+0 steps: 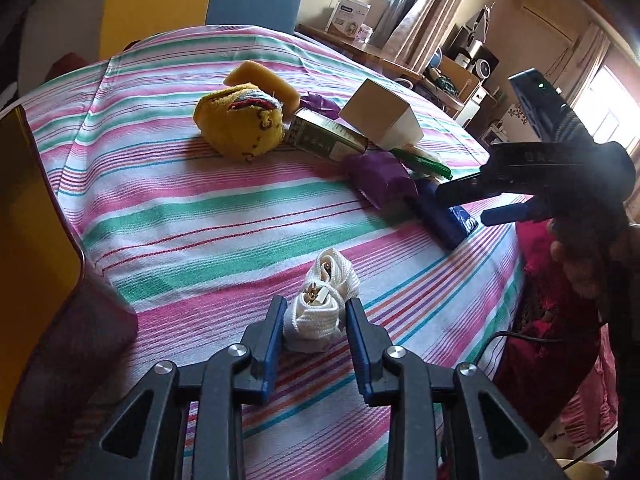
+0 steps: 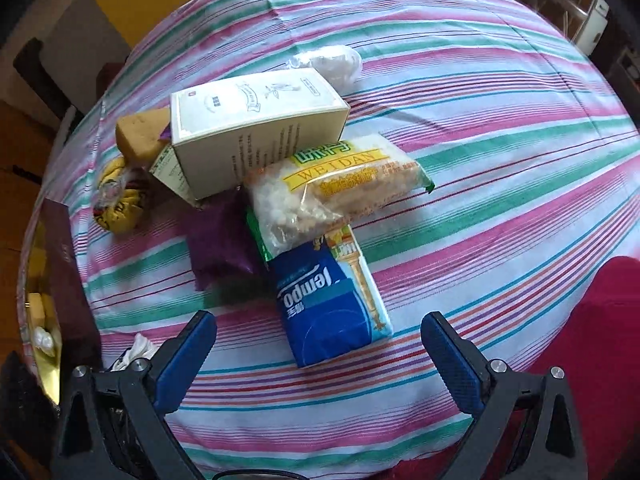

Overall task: Organize objects
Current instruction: 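Grasp the blue Tempo tissue pack with the right gripper while the left gripper holds the socks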

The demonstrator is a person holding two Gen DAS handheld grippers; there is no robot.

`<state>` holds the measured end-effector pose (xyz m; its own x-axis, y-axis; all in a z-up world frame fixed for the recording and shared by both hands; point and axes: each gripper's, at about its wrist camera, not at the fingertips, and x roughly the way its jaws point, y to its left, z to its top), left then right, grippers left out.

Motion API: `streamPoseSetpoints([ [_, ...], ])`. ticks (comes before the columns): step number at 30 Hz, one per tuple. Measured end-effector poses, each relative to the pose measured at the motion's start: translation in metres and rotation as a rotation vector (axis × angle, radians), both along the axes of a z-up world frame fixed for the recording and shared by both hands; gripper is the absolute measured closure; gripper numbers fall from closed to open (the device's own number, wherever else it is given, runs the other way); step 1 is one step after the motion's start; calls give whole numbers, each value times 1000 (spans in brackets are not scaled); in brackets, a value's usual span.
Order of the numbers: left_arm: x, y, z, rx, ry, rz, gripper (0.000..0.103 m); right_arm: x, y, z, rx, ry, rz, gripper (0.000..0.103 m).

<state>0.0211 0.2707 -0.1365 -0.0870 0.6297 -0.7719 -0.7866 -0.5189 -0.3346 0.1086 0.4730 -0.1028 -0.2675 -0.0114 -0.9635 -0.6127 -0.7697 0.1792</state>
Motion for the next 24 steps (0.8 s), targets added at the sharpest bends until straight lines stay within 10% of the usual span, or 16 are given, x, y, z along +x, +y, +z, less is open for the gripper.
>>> streamPoseSetpoints([
  [15,-3,-6,-1,35,-40,14,73,-16,-10,-28,33,-126,31,14],
  [24,-6,-8,-2,47,-68,17,73,-22,-19,-39,55,-137,18,0],
])
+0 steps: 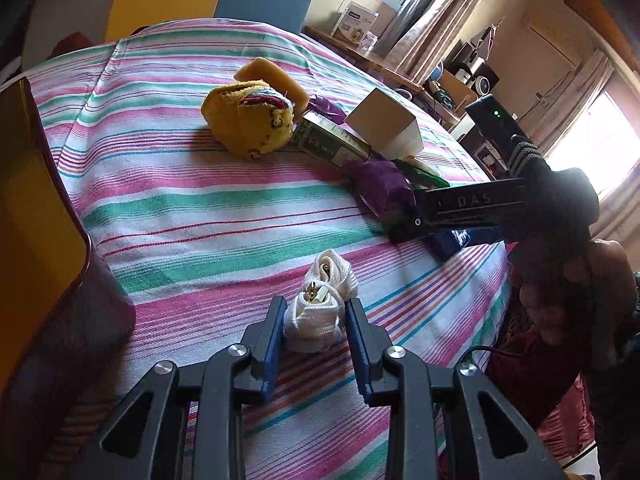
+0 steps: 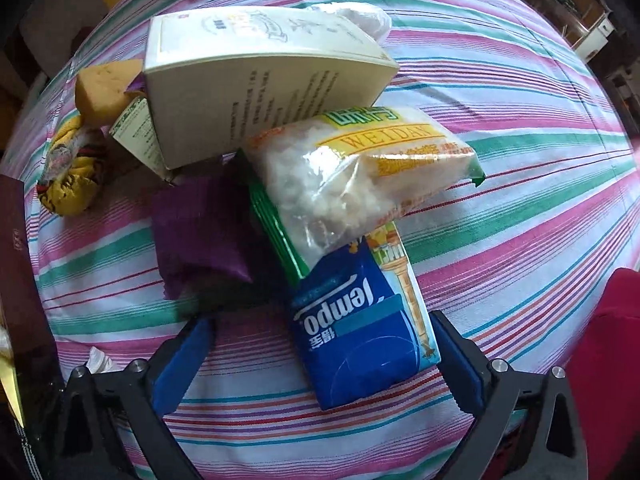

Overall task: Organize objects
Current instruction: 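Grasp the blue Tempo tissue pack with the right gripper while the left gripper holds the socks, then place the white socks in the tray beside the plastic ball, open left gripper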

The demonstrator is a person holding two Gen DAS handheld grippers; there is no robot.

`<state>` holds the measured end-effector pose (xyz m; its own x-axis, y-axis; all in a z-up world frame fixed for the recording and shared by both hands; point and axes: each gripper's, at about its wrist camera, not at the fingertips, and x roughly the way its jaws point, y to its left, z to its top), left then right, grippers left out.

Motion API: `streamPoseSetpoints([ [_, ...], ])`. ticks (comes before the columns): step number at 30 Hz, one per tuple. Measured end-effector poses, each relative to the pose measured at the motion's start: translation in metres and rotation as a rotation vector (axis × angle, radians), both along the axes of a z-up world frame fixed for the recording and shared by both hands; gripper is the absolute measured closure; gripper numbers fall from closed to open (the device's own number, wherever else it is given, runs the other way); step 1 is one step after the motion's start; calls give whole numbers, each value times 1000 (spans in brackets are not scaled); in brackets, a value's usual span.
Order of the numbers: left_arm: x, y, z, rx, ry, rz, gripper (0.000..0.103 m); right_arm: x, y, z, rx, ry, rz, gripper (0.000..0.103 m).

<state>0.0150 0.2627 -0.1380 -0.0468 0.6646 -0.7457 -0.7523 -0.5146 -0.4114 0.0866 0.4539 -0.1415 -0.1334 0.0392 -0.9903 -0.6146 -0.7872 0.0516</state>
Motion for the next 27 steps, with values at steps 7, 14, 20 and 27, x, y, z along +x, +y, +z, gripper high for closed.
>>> streamPoseSetpoints([
  [7,-1,0,0,3,-9,0,73,4,-1,2,21,16,-13,3],
  [14,3,1,1,-9,15,-5,73,26,-29,21,147,81,3,51],
  [20,8,0,10,-49,66,-1,75,33,-37,22,152,99,14,49],
  [27,-6,-54,67,71,75,145,75,36,-36,24,154,114,19,49],
])
